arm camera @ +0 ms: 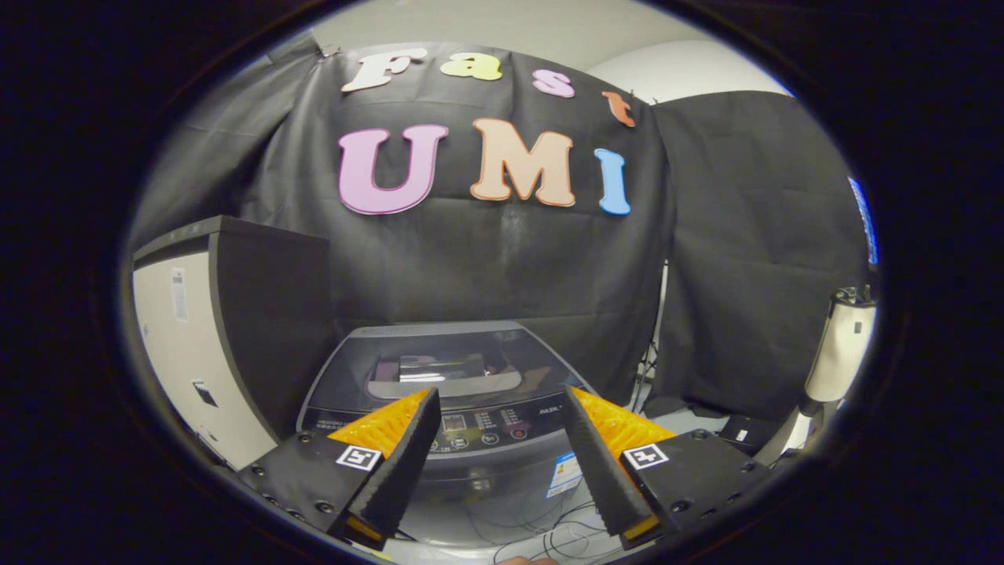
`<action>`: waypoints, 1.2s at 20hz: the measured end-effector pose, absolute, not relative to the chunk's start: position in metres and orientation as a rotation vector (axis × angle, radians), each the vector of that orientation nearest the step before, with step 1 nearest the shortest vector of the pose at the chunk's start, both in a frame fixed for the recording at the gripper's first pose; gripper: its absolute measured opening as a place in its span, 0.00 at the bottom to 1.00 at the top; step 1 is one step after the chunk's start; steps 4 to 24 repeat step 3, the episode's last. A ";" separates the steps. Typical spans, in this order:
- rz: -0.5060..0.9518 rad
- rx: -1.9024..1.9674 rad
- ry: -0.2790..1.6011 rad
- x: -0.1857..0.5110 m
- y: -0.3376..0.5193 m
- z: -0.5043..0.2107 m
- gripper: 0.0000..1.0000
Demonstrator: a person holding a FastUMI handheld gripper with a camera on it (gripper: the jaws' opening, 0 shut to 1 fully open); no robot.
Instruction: Put the clothes into the washing machine and then close the washing machine lid.
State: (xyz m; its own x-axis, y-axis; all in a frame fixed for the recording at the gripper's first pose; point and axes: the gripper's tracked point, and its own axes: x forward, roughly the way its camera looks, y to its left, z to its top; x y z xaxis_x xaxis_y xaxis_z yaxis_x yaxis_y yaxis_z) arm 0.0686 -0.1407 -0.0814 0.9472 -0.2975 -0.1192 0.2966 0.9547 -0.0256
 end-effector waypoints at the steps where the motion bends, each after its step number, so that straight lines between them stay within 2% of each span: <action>1: -0.262 -0.028 0.115 0.072 -0.134 -0.079 0.96; 3: -0.155 -0.063 0.059 0.083 -0.118 -0.067 0.96; 24: -0.155 -0.063 0.059 0.083 -0.118 -0.067 0.96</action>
